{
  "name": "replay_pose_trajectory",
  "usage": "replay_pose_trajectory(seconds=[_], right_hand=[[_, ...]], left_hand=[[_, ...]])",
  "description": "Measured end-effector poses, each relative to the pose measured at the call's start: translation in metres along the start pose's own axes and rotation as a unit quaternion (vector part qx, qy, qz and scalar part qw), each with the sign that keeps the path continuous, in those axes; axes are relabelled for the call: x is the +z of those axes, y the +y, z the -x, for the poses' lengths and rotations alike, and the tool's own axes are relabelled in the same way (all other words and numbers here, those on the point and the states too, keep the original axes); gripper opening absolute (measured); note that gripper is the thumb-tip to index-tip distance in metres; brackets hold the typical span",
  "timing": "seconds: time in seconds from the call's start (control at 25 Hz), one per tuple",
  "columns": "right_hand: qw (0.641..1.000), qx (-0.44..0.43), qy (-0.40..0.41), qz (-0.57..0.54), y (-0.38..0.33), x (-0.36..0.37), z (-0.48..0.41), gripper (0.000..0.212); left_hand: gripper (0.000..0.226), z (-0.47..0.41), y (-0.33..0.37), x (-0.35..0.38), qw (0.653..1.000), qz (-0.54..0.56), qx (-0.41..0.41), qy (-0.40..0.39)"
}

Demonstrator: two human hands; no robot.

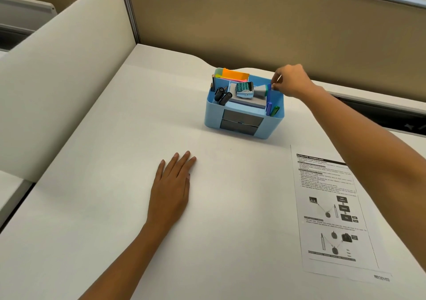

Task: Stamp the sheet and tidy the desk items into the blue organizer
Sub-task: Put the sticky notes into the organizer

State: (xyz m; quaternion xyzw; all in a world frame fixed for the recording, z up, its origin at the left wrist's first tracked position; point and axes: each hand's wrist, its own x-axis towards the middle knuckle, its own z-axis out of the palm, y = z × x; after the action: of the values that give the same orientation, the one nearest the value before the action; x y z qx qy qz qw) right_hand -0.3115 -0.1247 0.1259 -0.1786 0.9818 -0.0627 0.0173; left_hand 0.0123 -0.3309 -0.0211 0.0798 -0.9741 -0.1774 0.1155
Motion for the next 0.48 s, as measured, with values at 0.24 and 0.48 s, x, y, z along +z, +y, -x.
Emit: replay_pose_trajectory(seconds=[0.24,0.48], right_hand=[[1.0,0.001,-0.009,0.023,-0.001,0.006,-0.001,0.022],[0.999,-0.008,0.039,0.004,-0.002,0.012,0.007,0.022]], left_hand=[[0.046,0.0,0.0,-0.001,1.0,0.0,-0.002,-0.001],[0.046,0.0,0.0,-0.001,1.0,0.0,-0.001,-0.001]])
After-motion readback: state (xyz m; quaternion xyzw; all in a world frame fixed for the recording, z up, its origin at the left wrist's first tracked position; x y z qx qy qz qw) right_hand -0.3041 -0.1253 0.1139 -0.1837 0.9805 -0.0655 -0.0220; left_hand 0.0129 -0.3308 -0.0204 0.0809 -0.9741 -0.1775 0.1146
